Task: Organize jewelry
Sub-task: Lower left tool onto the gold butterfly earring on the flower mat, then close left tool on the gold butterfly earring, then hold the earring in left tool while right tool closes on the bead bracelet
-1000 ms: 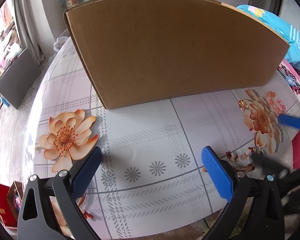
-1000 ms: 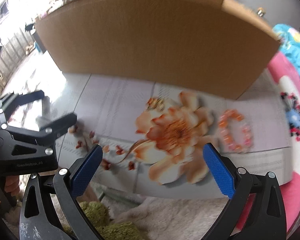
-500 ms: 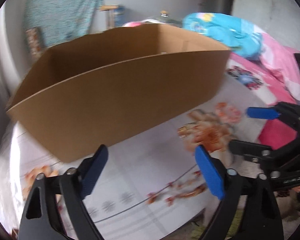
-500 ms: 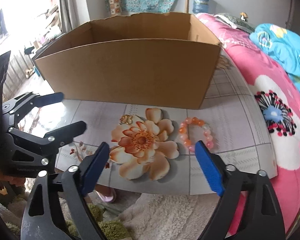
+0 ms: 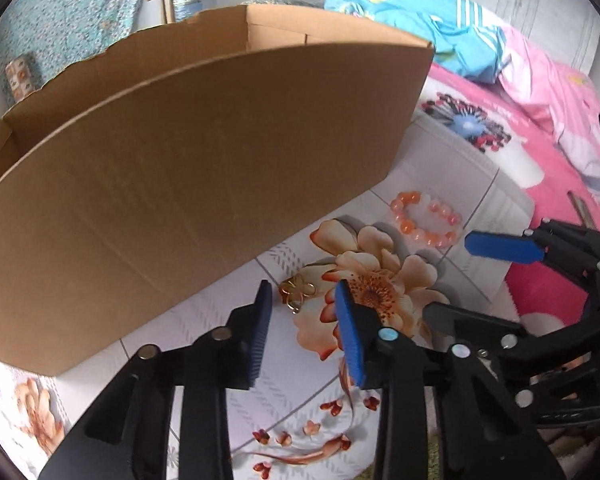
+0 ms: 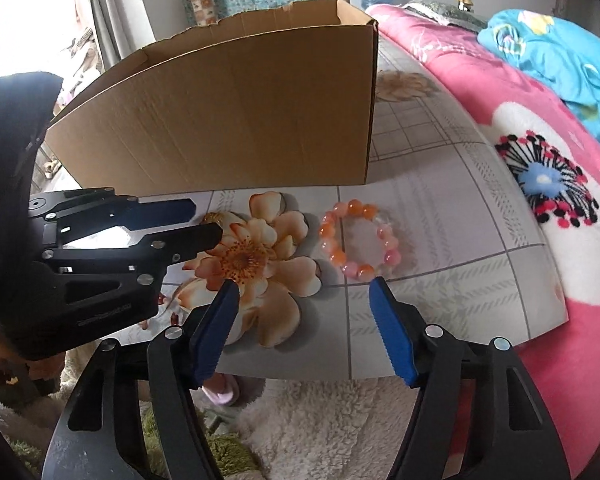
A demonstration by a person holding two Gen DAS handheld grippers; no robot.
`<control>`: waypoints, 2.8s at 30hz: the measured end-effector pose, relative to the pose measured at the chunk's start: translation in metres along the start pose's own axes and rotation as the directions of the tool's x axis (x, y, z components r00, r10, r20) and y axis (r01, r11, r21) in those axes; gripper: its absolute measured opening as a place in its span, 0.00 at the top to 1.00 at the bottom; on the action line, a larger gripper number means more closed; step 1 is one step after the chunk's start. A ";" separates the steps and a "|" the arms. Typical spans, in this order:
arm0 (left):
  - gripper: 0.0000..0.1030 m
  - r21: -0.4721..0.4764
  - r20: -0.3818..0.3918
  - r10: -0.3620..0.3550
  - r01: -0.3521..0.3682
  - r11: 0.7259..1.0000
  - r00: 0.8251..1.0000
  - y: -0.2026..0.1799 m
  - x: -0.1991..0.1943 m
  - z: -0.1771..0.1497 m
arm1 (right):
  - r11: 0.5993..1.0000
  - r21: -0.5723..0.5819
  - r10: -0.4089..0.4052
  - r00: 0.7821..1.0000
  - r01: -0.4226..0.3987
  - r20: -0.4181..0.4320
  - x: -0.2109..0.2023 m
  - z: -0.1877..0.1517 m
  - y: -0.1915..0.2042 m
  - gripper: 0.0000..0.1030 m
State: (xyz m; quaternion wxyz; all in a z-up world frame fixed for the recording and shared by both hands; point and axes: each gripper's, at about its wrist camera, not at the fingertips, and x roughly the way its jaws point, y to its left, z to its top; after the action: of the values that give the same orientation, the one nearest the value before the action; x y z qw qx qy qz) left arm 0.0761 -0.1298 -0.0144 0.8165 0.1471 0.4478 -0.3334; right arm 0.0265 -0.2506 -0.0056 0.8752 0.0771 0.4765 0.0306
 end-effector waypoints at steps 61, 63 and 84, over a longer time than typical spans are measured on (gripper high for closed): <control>0.86 0.171 -0.052 0.010 -0.001 0.985 0.999 -0.018 0.011 0.011 | 0.999 0.032 0.020 1.000 -0.020 0.018 -0.010 0.004 -0.018 0.42; 0.86 0.173 -0.058 0.012 -0.002 0.985 0.998 -0.019 0.011 0.013 | 0.999 0.035 0.020 1.000 -0.021 0.018 -0.009 0.004 -0.019 0.42; 0.98 0.150 -0.060 0.012 -0.003 0.989 0.998 -0.016 0.008 0.011 | 0.999 0.034 0.012 0.999 -0.013 0.032 -0.013 0.003 -0.019 0.43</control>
State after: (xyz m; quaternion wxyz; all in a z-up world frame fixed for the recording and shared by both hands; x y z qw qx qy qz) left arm 0.0751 -0.1512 -0.0138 0.7904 0.2199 0.4454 -0.3585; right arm 0.0213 -0.2710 0.0036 0.8811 0.0954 0.4625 0.0268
